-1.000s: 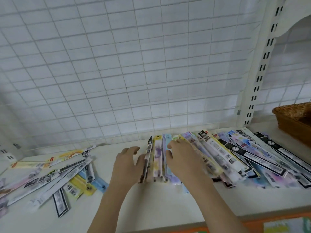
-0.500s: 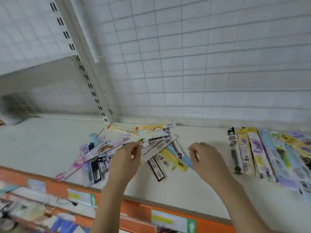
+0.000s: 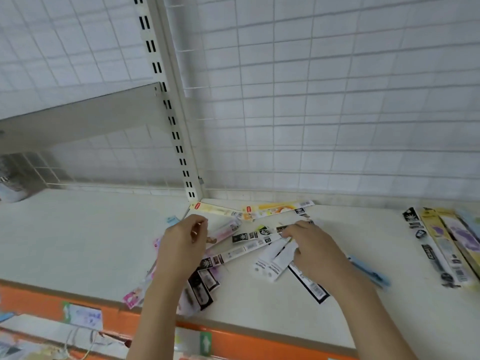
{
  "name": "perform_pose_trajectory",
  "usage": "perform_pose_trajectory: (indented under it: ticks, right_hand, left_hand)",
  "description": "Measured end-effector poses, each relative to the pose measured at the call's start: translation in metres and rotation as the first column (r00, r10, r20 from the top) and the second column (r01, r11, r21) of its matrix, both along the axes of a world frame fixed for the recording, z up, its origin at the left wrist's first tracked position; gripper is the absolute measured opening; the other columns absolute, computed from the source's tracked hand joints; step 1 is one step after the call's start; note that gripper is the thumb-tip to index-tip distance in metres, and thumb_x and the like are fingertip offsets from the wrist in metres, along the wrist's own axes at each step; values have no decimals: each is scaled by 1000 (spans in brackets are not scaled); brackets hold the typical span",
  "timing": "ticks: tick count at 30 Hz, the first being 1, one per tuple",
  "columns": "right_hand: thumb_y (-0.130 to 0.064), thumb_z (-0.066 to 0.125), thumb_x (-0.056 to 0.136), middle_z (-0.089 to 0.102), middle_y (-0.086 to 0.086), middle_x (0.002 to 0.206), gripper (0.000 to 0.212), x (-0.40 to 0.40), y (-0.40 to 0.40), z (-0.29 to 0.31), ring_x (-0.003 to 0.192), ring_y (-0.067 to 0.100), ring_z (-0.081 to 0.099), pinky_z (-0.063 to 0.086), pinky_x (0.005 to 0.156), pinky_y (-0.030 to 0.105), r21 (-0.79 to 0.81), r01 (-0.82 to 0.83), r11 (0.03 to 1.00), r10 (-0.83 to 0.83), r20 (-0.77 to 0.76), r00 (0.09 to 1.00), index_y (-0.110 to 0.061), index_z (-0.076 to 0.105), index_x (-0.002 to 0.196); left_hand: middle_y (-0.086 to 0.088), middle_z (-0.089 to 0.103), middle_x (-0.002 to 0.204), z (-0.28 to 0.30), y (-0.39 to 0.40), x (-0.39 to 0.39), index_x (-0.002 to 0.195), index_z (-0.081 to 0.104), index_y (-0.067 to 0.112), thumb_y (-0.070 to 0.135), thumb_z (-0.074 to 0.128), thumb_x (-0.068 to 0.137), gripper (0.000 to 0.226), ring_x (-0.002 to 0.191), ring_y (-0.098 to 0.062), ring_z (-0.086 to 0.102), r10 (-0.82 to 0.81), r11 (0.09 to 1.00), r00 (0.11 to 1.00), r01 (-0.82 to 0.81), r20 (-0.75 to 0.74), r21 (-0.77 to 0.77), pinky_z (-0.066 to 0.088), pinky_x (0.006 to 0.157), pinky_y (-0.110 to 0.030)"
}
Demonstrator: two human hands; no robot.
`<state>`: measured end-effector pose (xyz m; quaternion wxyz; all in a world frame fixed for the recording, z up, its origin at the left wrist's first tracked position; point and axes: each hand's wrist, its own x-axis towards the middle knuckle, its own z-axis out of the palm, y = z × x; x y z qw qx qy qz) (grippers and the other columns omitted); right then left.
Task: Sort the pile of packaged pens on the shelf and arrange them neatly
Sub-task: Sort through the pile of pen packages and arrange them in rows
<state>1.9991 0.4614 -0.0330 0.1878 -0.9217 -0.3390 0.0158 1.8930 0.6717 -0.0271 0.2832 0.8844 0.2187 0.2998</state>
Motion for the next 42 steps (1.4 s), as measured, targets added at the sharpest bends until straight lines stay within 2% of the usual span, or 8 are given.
perform_pose_trajectory:
  ticks: [7,13,20,25,31,34,37,42]
  right_hand:
    - [-14,50,87,52,-6,127,37,-4,4,-9,123,17,42,37,100,29,-112,56,992,-49,66,997,-27,55,122]
    - [-16,48,90,56,-12,118,29,-7,2,1,118,14,42,31,95,26,-120,106,987,-91,128,988,-32,62,110]
    - [-26,41,97,39,-10,76,19,-5,-12,8,89,20,50,26,74,29,-15,189,982,-181,225,957,-23,59,102]
    - [-33,37,99,39,-5,71,19,-14,-24,6,73,18,48,40,63,32,90,208,974,-219,145,965,-25,54,97]
    - [-22,47,95,36,-8,71,13,-15,-33,6,74,21,48,39,61,27,94,191,977,-200,93,975,-21,58,100]
    - [-20,47,94,34,-9,71,15,-9,-25,7,75,18,45,30,56,26,15,163,986,-164,94,982,-13,59,97]
    - [-17,45,93,39,-6,76,16,-2,-11,9,81,20,49,33,59,28,-54,112,992,-106,99,989,-12,60,94]
    - [-11,46,91,52,-2,98,25,6,8,11,96,18,54,42,73,31,-95,26,995,-21,45,999,-23,65,103]
  left_hand:
    - [-1,69,73,-7,17,1,94,68,13,17,55,91,13,72,-20,66,-52,999,998,52,-36,-16,50,67,-30]
    - [12,59,69,-5,23,0,89,67,18,18,55,91,12,61,3,52,-81,997,991,82,-105,9,34,53,-5]
    - [7,61,73,-3,4,12,101,64,22,38,54,89,22,72,-15,56,-185,967,914,236,-362,99,41,63,-25]
    - [-3,63,111,-5,-25,32,116,58,22,41,49,90,34,104,-23,58,-110,936,803,281,-585,210,44,79,-29]
    - [-2,64,84,0,-30,33,94,67,17,21,38,92,30,73,-23,62,-57,924,843,247,-535,292,48,64,-27]
    - [0,66,87,12,-24,29,96,68,21,24,37,95,31,74,-18,63,-48,926,883,214,-467,311,51,64,-26]
    - [-1,70,85,22,-15,22,91,67,20,25,38,94,29,80,-17,68,-79,947,892,206,-445,245,55,69,-29]
    - [-9,70,70,36,-3,6,54,47,19,39,42,95,46,72,-25,61,-119,987,944,145,-307,63,50,69,-29]
